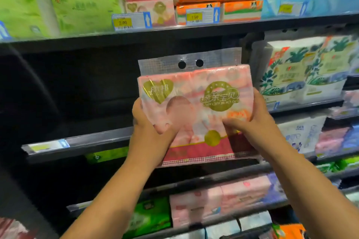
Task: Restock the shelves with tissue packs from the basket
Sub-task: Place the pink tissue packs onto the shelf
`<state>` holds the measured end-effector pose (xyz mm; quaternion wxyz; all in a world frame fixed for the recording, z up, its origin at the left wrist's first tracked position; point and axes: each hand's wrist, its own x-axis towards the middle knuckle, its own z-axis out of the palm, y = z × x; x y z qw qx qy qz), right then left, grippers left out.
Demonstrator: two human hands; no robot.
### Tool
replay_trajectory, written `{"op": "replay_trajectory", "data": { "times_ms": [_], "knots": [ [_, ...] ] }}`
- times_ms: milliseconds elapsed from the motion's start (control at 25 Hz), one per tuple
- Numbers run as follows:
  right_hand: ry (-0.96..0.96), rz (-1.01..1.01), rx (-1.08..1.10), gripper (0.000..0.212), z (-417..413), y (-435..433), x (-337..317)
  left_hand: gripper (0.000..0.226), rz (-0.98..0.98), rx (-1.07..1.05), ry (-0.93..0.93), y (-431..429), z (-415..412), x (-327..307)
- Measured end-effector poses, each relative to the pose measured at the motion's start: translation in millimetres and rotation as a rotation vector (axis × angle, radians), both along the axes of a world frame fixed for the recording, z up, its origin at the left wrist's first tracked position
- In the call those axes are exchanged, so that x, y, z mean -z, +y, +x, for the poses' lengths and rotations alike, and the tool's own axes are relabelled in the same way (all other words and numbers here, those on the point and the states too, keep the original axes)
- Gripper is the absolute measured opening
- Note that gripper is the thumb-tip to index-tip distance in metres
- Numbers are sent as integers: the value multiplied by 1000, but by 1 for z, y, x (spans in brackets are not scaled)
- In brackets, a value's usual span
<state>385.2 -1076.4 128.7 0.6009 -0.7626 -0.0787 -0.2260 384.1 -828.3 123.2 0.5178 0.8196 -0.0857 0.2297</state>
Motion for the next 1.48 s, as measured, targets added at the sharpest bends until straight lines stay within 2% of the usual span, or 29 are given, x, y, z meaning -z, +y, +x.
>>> {"op": "replay_trajectory", "data": {
  "times_ms": [160, 360, 520, 720, 880, 960, 1160, 1280, 1360, 1480],
  "knots": [
    [-6, -29, -59, 81, 67, -18, -17, 103, 21, -74, -6, -12, 48, -15],
    [31, 33, -121, 83, 139, -33, -16, 105, 94, -167, 60, -34, 105, -28],
    [51, 26, -155, 76, 180, -40, -17, 84, 92, -178, 82, -40, 133, -43],
    [119, -1, -147, 61, 208, -38, -35, 71, 114, -218, 99, -36, 163, -56],
    [45, -143, 13, 59, 223, -26, -37, 77, -66, -187, 79, -35, 190, -48],
    [66, -174, 21, 60, 226, -22, -20, 80, -88, -181, 116, -37, 197, -31],
    [70, -145, -61, 90, 220, -23, 12, 104, -50, -79, 117, -18, 198, 10],
    [152, -318, -81, 96, 210, -34, 17, 121, 132, -44, 248, 0, 186, 17],
    [229, -485, -11, 84, 204, -40, 19, 114, 229, -69, 324, 4, 182, 16],
    [277, -640, 84, 72, 206, -41, 17, 112, 317, -119, 309, -8, 186, 14]
  ]
}}
